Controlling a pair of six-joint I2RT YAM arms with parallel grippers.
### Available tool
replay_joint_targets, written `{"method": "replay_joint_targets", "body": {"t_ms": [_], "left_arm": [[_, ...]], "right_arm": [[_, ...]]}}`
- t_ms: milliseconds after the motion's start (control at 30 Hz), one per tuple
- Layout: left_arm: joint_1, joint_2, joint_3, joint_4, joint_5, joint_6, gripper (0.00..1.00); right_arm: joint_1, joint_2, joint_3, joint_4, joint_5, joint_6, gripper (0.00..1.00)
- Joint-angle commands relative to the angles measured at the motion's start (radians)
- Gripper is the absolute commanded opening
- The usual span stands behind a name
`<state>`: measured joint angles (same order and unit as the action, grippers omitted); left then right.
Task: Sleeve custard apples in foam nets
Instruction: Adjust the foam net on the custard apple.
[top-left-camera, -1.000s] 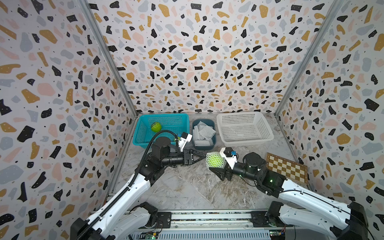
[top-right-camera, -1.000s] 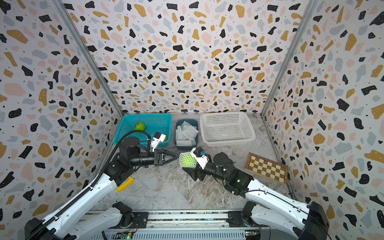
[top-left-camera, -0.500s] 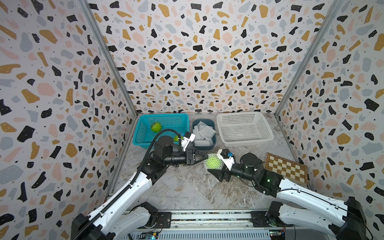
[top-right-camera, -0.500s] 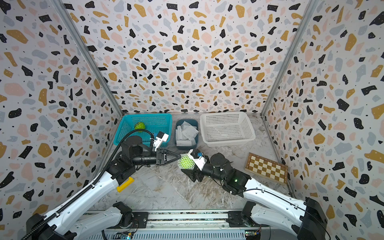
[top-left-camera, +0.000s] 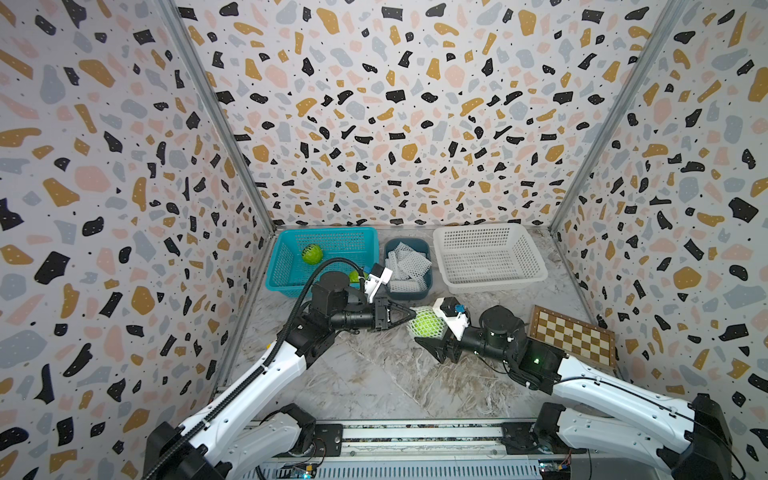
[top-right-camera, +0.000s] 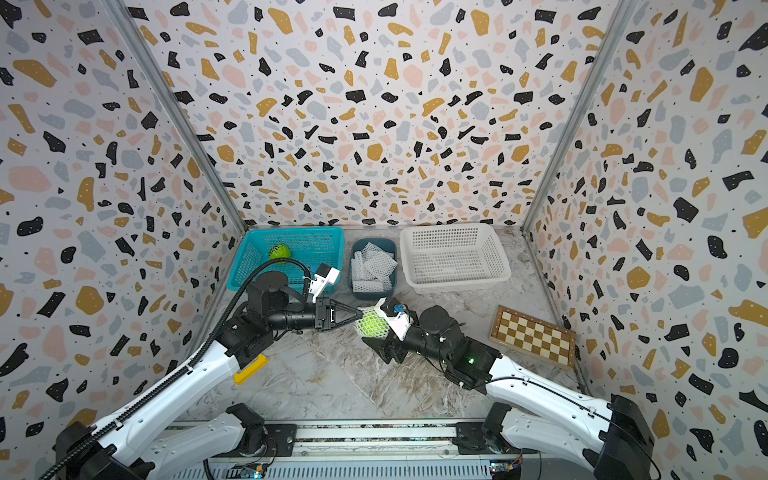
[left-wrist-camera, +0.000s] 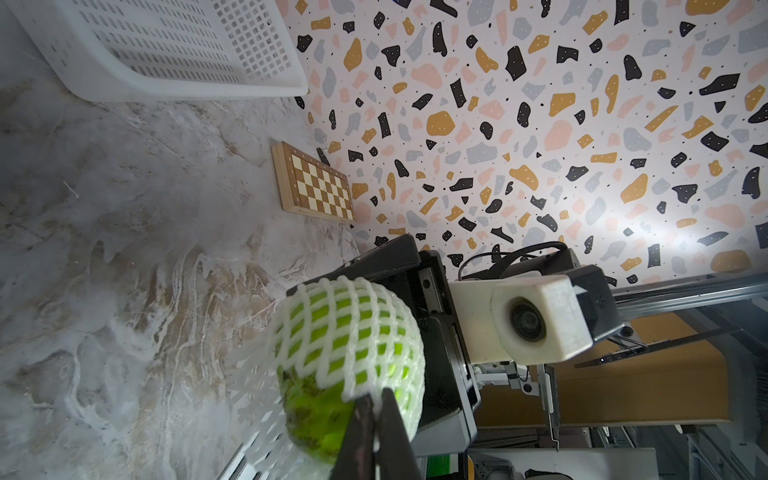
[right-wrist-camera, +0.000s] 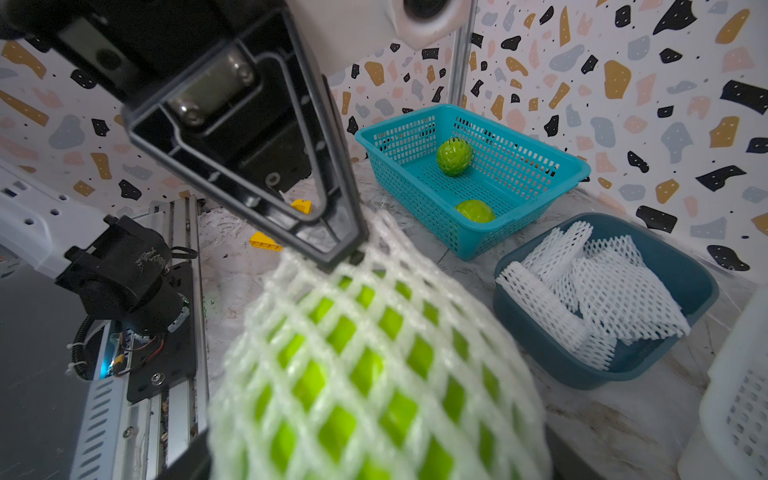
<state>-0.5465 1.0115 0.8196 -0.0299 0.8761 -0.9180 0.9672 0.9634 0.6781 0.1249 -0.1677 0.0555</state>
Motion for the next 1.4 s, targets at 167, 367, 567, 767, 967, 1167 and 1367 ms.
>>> {"method": "replay_joint_targets", "body": {"t_ms": [167, 367, 567, 767, 967, 1167, 1367], "left_arm": [[0.004, -0.039, 0.002, -0.004, -0.028, 0.021, 0.00], [0.006, -0.045, -0.012, -0.002, -0.029, 0.015, 0.00], [0.011, -0.059, -0.018, -0.010, -0.038, 0.016, 0.00], [0.011, -0.056, -0.035, 0.000, -0.042, 0.013, 0.00], [0.011, -0.047, -0.044, 0.015, -0.036, 0.010, 0.00], [0.013, -0.062, -0.045, -0.010, -0.068, 0.018, 0.37], [0.057, -0.099, -0.052, -0.049, -0.112, 0.022, 0.58]], "right_arm": [[0.001, -0.075, 0.021, 0.025, 0.009, 0.021, 0.81], [-0.004, -0.080, 0.008, 0.041, -0.005, 0.040, 0.81], [-0.021, -0.090, 0.000, 0.054, -0.021, 0.051, 0.80], [-0.041, -0.117, -0.014, 0.069, -0.047, 0.067, 0.80], [-0.043, -0.089, -0.008, 0.067, -0.070, 0.078, 0.79], [-0.043, -0.074, 0.005, 0.051, -0.073, 0.075, 0.79], [-0.059, -0.076, 0.005, 0.036, -0.090, 0.095, 0.80]]}}
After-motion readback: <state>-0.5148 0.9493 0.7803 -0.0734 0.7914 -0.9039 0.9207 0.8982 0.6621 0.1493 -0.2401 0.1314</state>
